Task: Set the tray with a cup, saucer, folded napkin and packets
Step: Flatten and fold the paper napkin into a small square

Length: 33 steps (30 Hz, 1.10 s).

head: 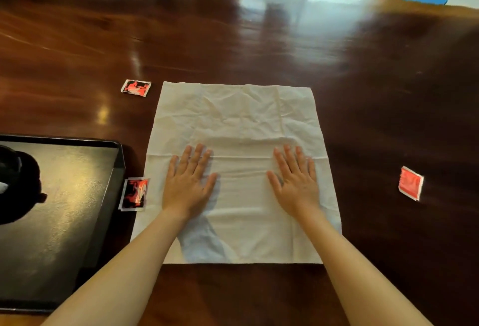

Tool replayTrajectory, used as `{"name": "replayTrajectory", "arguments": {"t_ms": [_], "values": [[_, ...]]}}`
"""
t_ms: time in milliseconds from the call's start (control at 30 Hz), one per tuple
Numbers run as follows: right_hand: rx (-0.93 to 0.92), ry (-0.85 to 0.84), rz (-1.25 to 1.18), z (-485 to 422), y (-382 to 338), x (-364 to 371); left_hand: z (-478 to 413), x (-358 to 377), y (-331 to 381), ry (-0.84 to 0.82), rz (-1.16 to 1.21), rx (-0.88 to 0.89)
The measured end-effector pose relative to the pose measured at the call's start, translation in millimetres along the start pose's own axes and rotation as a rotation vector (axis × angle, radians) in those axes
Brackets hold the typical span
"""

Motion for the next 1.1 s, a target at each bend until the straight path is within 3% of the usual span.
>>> {"name": "replayTrajectory", "arguments": {"t_ms": [167,333,433,533,700,833,967,1100], "values": [[0.077,-0.028,0.035,8,51,-12,5,5,1,-0.017,-0.021,0.063],[0.110,-0.046,0.074,11,40,-19,53,0,22,-0.050,-0.025,0.221],[-0.190,-0.017,0.004,50,-31,-19,108,-6,50,-0.055,-0.032,0.409],[-0.548,-0.136,0.062,124,-80,14,157,1,43,-0.115,-0.054,0.500],[-0.606,-0.123,0.113,139,-73,23,168,5,32,-0.077,-0.146,0.557],[-0.660,0.060,-0.031,133,-82,-8,163,-14,42,0.103,-0.203,0.668],[-0.488,0.140,-0.076,101,-77,-53,129,-52,43,0.005,-0.138,0.530],[-0.372,0.241,0.059,69,-65,-116,82,-123,42,0.101,-0.107,0.336]]}}
Point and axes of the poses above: each hand's wrist, its own z-axis away from the middle knuckle, its own x-axis out of the palm, y = z × x, the point moved 10 cm from there along -z, towards the middle knuckle, and after that the axes turned 5 degrees about -z, right-handed, at the moved point
